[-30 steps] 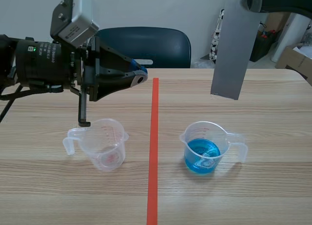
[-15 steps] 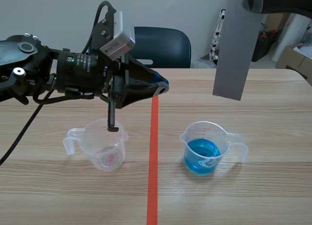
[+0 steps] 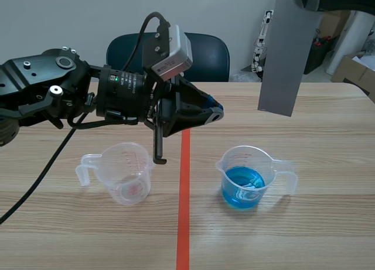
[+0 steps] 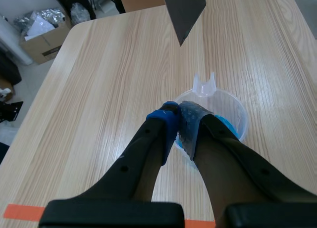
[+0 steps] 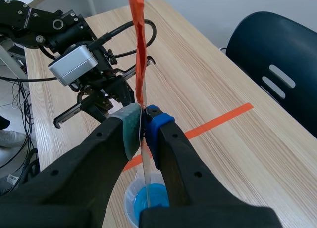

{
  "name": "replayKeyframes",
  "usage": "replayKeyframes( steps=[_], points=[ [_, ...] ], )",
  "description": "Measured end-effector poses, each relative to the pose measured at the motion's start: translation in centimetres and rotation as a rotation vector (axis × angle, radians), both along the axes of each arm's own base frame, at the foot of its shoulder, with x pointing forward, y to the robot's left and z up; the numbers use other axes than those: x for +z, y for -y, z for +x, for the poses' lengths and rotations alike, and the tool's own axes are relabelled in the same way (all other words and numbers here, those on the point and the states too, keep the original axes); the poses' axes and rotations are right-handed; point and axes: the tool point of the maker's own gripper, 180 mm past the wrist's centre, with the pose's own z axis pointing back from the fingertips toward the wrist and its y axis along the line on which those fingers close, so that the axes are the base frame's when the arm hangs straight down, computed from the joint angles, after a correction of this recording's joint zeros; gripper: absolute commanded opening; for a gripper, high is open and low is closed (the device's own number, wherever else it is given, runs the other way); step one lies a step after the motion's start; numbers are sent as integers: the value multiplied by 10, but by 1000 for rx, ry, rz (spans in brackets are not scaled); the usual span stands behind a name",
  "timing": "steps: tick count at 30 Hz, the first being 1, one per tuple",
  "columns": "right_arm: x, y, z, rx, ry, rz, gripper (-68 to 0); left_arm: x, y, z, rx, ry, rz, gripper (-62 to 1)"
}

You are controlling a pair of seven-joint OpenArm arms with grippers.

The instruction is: Do the redox reaction experiment. raise the plate out of the solution

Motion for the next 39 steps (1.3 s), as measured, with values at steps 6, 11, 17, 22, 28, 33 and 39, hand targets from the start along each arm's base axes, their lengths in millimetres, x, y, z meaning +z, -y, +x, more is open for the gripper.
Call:
replayKeyframes(
  steps=[6,11,17,22,28,33,39],
  points=[
    [0,0,0,0,0,0,-669,1,4,-1,-5,-1,-8,-592],
    [0,0,0,0,0,0,-669,1,4,-1,-4,-1,-8,-592],
    [0,0,0,0,0,0,-669,0,4,-3,-18,-9,-2,-592],
    [0,0,0,0,0,0,-669,0,4,-4,-20,-11,-2,-592],
    [0,0,0,0,0,0,-669,0,4,-4,-20,-11,-2,-592],
    [0,0,0,0,0,0,-669,0,4,-4,-20,-10,-2,-592],
    [0,0,0,0,0,0,-669,0,4,-4,-20,-10,-2,-592]
  ],
)
